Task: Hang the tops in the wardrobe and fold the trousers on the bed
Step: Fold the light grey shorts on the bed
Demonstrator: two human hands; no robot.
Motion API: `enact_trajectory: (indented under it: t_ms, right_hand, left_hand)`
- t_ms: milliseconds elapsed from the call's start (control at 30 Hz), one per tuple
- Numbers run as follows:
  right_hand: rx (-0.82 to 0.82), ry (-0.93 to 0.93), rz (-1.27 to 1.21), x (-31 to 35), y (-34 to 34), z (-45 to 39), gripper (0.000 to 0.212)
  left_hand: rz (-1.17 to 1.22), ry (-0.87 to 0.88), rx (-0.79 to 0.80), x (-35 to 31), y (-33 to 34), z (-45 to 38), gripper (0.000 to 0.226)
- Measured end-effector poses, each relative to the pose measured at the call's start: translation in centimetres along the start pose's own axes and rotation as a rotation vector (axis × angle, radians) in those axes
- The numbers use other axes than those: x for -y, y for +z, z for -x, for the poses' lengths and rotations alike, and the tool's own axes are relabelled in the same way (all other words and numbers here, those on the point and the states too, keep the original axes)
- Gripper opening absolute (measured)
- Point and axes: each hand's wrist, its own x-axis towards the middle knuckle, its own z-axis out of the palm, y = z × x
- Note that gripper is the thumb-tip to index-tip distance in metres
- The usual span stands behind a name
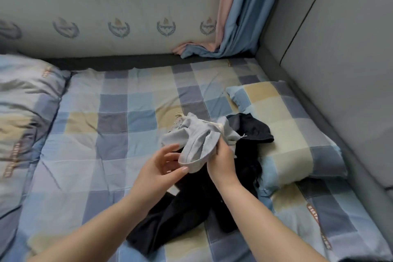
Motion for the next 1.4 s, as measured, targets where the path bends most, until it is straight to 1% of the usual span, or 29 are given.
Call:
enact_trajectory:
  t_ms: [33,67,100,200,233,267,300,367,400,433,467,533,600,633,700,733,767,833,867,933,967,1033,1100,1167,1233,1267,1300,1367,1400]
  right_hand:
    - [-0.004,0.023,-0.066,2.4,0.5,1.2,0.024]
    - [0.009,0.096,-0.179,5.0,1.3,2.5,0.024]
    - [-0.024,0.083,-0.219,7.2,1.8,3.7,0.026]
    - [-0.003,-0.12,-0.324,13.5,3.0,7.5,0.016]
    - [-0.017,-0.139,-0.332,15.4,3.6,8.4,0.017]
    - [-0.031,-0.161,-0.33,17.3,4.3,9.5,0.021]
    - [-0.04,-0.18,-0.312,18.9,4.8,10.5,0.026]
    - [-0.071,-0.164,-0.268,21.2,5.6,12.4,0.035]
    - [-0.078,-0.145,-0.268,22.3,5.9,13.4,0.037]
    - [-0.077,-0.112,-0.279,23.1,6.2,14.1,0.037]
    - [-0.078,-0.073,-0.293,23.6,6.4,14.6,0.036]
    - [-0.056,0.005,-0.301,24.7,7.1,16.7,0.031]
    - [0.017,0.063,-0.143,25.0,7.7,18.9,0.019]
    - [0.1,0.1,-0.067,25.0,7.9,20.2,0.019]
    - [0.274,0.198,0.029,24.8,8.4,22.6,0.035]
    - [0.333,0.216,0.057,24.9,8.5,24.0,0.044]
    - [0.377,0.192,0.075,25.1,8.6,25.4,0.049]
    - [0.415,0.04,0.139,25.7,8.7,28.1,0.044]
    - [0.403,-0.043,0.21,26.0,8.8,29.5,0.046]
    - [0.339,-0.184,0.334,26.2,9.2,32.0,0.071]
    - [0.316,-0.237,0.35,26.2,9.6,32.8,0.084]
    - [0.3,-0.3,0.294,26.1,10.9,33.7,0.098]
    - [0.21,-0.319,0.271,26.4,12.1,33.2,0.107]
    - [0.097,-0.346,0.251,26.9,12.9,31.6,0.102]
    - [0.045,-0.321,0.211,27.7,13.0,29.9,0.08]
    - [0.047,-0.303,0.181,28.1,13.0,29.3,0.068]
    - [0.065,-0.285,0.116,28.5,12.9,28.7,0.057]
    - [0.099,-0.207,-0.107,29.3,12.7,27.7,0.044]
    - [0.097,-0.147,-0.224,29.9,12.7,27.2,0.039]
  left_hand:
    - [-0.028,0.021,-0.02,-0.7,-1.3,1.1,0.053]
    - [-0.079,0.039,-0.039,-1.4,-2.5,2.1,0.057]
    - [-0.138,0.049,-0.055,-2.1,-3.7,3.0,0.06]
    - [-0.337,0.039,-0.069,-4.4,-6.9,5.9,0.07]
    - [-0.398,0.037,-0.045,-5.0,-7.7,6.8,0.071]
    - [-0.442,0.042,-0.005,-5.9,-8.5,8.1,0.068]
    - [-0.462,0.047,0.045,-6.8,-9.3,9.3,0.06]
    - [-0.42,0.024,0.142,-8.3,-10.2,11.8,0.033]
    - [-0.402,0.014,0.171,-9.0,-10.5,13.0,0.02]
    - [-0.399,0.014,0.182,-9.8,-10.8,14.1,0.012]
    - [-0.388,0.017,0.188,-10.3,-10.9,14.8,0.009]
    - [-0.28,0.037,0.185,-12.1,-11.7,17.0,0.012]
    - [-0.104,0.056,0.176,-14.1,-12.4,18.8,0.014]
    - [-0.026,0.065,0.155,-15.1,-12.7,19.5,0.013]
    - [0.101,0.076,0.114,-17.2,-13.1,20.6,0.014]
    - [0.15,0.074,0.098,-18.1,-13.2,21.1,0.014]
    - [0.191,0.072,0.082,-18.9,-13.3,21.6,0.015]
    - [0.259,0.078,0.053,-20.4,-13.2,22.3,0.015]
    - [0.292,0.086,0.034,-21.2,-13.0,22.8,0.015]
    - [0.387,0.115,-0.01,-23.0,-12.6,23.4,0.015]
    - [0.439,0.133,-0.034,-24.0,-12.3,23.7,0.015]
    - [0.543,0.158,-0.048,-25.9,-11.5,24.2,0.014]
    - [0.601,0.188,-0.019,-27.7,-10.7,24.7,0.009]
    - [0.605,0.231,0.002,-29.0,-9.9,25.1,0.007]
    - [0.517,0.286,-0.025,-29.7,-9.7,25.2,0.006]
    - [0.481,0.31,-0.022,-30.0,-10.0,25.3,0.005]
    - [0.467,0.325,0.004,-30.2,-10.4,25.3,0.006]
    - [0.431,0.356,0.064,-30.1,-11.7,25.3,0.012]
    - [0.373,0.359,0.053,-29.7,-12.5,25.3,0.017]
